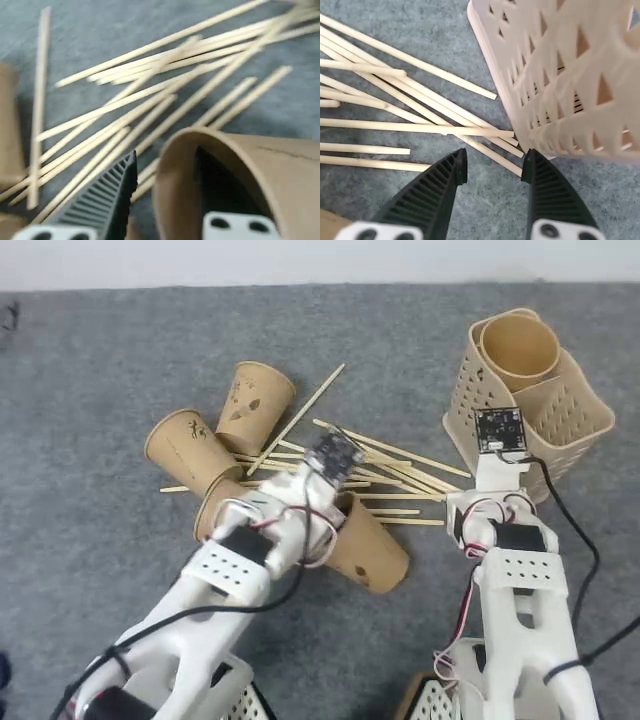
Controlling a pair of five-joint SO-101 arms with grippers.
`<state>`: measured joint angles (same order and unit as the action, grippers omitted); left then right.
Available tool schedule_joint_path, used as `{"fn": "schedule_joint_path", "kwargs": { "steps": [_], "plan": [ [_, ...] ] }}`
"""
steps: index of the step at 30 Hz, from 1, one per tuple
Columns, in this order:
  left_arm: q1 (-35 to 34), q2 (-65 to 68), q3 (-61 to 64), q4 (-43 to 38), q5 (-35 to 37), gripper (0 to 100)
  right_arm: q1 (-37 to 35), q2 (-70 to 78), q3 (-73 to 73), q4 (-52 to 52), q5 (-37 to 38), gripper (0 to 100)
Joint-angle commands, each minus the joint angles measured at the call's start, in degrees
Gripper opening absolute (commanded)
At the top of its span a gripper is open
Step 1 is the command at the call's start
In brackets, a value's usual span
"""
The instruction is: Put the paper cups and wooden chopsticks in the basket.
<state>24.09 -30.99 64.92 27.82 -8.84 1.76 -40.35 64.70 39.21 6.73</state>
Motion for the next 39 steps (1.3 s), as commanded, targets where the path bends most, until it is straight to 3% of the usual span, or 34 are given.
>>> {"fn": "schedule_joint_path", "kwargs": {
  "steps": [1,11,19,29,35,39],
  "plan": [
    [6.4,-0.4,-2.9,1.5,5.0,17,0.7,-1.9,-0.4,-1.2,0.5,18.7],
    [16.3,-0.6,-15.3,17.4,7.1,17,6.2,-1.9,-0.4,-3.6,0.1,18.7],
    [11.6,-0.4,-14.3,18.0,7.2,17,6.5,-1.9,-0.4,-3.6,0.1,18.7],
    [12.0,-0.3,-13.8,22.6,7.2,17,6.5,-1.9,-0.4,-3.6,0.1,18.7],
    [14.7,-0.3,-14.3,24.1,7.2,0,6.5,-2.2,-0.4,-3.6,0.1,18.7],
    [17.5,-0.3,-14.2,24.3,6.9,1,6.6,-2.4,-0.4,-3.4,0.1,18.7]
  ]
}}
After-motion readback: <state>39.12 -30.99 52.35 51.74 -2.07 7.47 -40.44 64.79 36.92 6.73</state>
